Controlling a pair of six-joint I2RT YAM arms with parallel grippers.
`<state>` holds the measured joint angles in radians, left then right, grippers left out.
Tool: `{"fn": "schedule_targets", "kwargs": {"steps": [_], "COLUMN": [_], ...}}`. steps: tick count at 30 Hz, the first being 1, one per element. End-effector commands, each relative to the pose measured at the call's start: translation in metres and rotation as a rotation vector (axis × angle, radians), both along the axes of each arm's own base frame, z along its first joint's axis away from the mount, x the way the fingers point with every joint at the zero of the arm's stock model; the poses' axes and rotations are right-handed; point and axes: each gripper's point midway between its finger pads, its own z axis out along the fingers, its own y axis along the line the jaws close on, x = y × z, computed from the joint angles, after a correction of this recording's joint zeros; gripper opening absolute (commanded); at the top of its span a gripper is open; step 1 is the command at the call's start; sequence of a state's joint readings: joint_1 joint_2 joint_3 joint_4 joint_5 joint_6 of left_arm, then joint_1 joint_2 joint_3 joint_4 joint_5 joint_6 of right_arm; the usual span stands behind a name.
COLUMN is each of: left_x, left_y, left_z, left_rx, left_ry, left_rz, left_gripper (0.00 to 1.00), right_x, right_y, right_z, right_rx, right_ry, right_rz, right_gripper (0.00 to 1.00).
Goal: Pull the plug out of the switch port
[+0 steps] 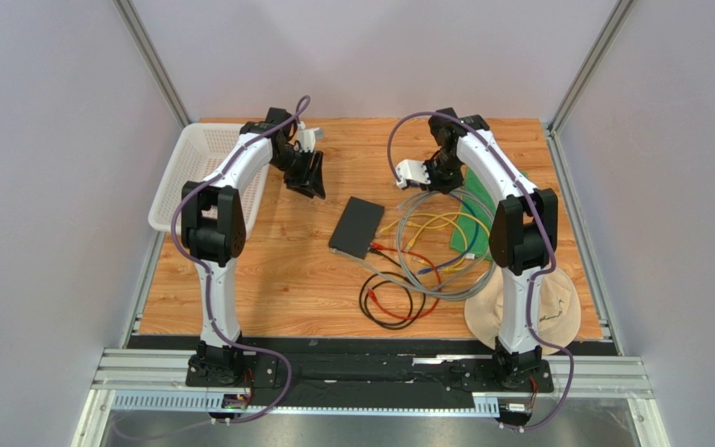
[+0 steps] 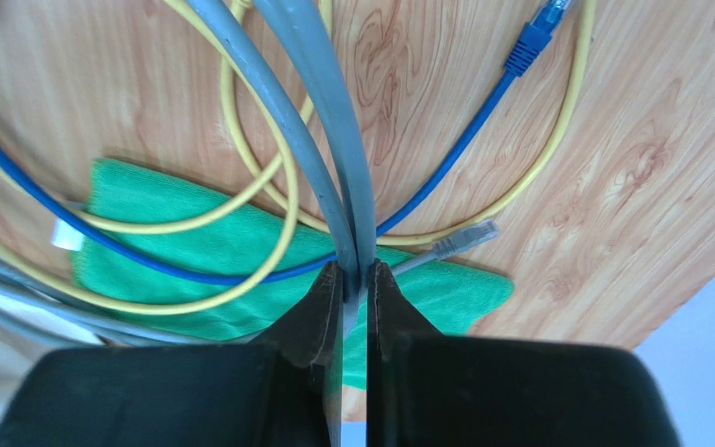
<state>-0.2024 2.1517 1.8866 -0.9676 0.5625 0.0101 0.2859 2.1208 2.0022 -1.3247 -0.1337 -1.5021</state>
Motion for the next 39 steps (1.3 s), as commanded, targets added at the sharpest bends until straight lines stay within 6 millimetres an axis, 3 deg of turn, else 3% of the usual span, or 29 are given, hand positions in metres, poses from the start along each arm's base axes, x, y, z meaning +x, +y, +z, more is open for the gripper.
{"fn": "schedule_targets", "kwargs": {"steps": [1,3,4,5,7,8,11,13,16,17,18,19,20,21,22,24,26,28,33,36,38,39], "left_x": [0.001,0.0,-0.001,-0.001,-0.002,-0.004,-0.006,-0.006,-0.007,-0.005,-0.005,-0.005,-0.004,-0.004,-0.003,-0.003,-0.004,-0.006,-0.008,-0.009,-0.01,-0.01], "left_y": [0.004,0.005,0.006,0.006,0.008,0.009,0.01,0.011,0.012,0.012,0.013,0.013,0.014,0.015,0.015,0.016,0.017,0.017,0.017,0.017,0.016,0.017], "left_z": [0.017,0.017,0.017,0.017,0.016,0.015,0.015,0.016,0.014,0.015,0.015,0.015,0.015,0.015,0.015,0.015,0.015,0.014,0.01,0.007,0.006,0.007], "left_rx": [0.011,0.014,0.017,0.019,0.027,0.03,0.034,0.039,0.047,0.048,0.052,0.057,0.059,0.065,0.066,0.076,0.081,0.079,0.075,0.078,0.073,0.074], "left_ry": [-0.062,-0.059,-0.062,-0.063,-0.062,-0.058,-0.062,-0.065,-0.064,-0.07,-0.072,-0.074,-0.077,-0.08,-0.081,-0.086,-0.086,-0.078,-0.065,-0.059,-0.053,-0.055], "left_rz": [-0.01,-0.011,-0.01,-0.012,-0.011,-0.013,-0.017,-0.018,-0.02,-0.021,-0.021,-0.022,-0.023,-0.02,-0.021,-0.02,-0.02,-0.02,-0.02,-0.018,-0.018,-0.017], "left_gripper": [0.53,0.53,0.53,0.53,0.54,0.54,0.54,0.54,0.54,0.54,0.54,0.54,0.54,0.54,0.54,0.54,0.54,0.54,0.54,0.54,0.54,0.54], "right_x": [0.059,0.083,0.101,0.108,0.116,0.116,0.105,0.091,0.051,0.037,0.021,0.004,-0.008,-0.03,-0.043,-0.07,-0.078,-0.08,-0.061,-0.026,0.012,0.022], "right_y": [-0.028,-0.044,-0.047,-0.046,-0.036,-0.031,-0.003,0.018,0.057,0.067,0.087,0.095,0.101,0.11,0.114,0.116,0.112,0.108,0.106,0.102,0.095,0.09], "right_z": [-0.004,-0.012,-0.004,-0.01,-0.001,0.007,0.027,0.032,0.044,0.043,0.04,0.033,0.026,0.02,0.004,-0.007,-0.026,-0.039,-0.068,-0.085,-0.081,-0.094], "right_rx": [-0.177,-0.247,-0.234,-0.215,-0.125,-0.082,0.096,0.181,0.329,0.381,0.456,0.474,0.498,0.517,0.504,0.479,0.435,0.408,0.365,0.361,0.395,0.386], "right_ry": [-0.266,-0.35,-0.405,-0.403,-0.427,-0.438,-0.426,-0.386,-0.252,-0.189,-0.106,-0.019,0.069,0.194,0.297,0.462,0.521,0.538,0.508,0.425,0.327,0.317], "right_rz": [0.094,0.047,0.008,-0.029,-0.121,-0.142,-0.181,-0.214,-0.205,-0.239,-0.226,-0.262,-0.342,-0.373,-0.401,-0.45,-0.502,-0.524,-0.641,-0.766,-0.84,-0.883], "right_gripper": [0.02,0.07,0.11,0.29,0.43,0.51,0.63,0.65,0.62,0.54,0.45,0.3,0.06,0.01,0.0,0.0,0.0,0.0,0.0,0.0,0.0,0.0]}}
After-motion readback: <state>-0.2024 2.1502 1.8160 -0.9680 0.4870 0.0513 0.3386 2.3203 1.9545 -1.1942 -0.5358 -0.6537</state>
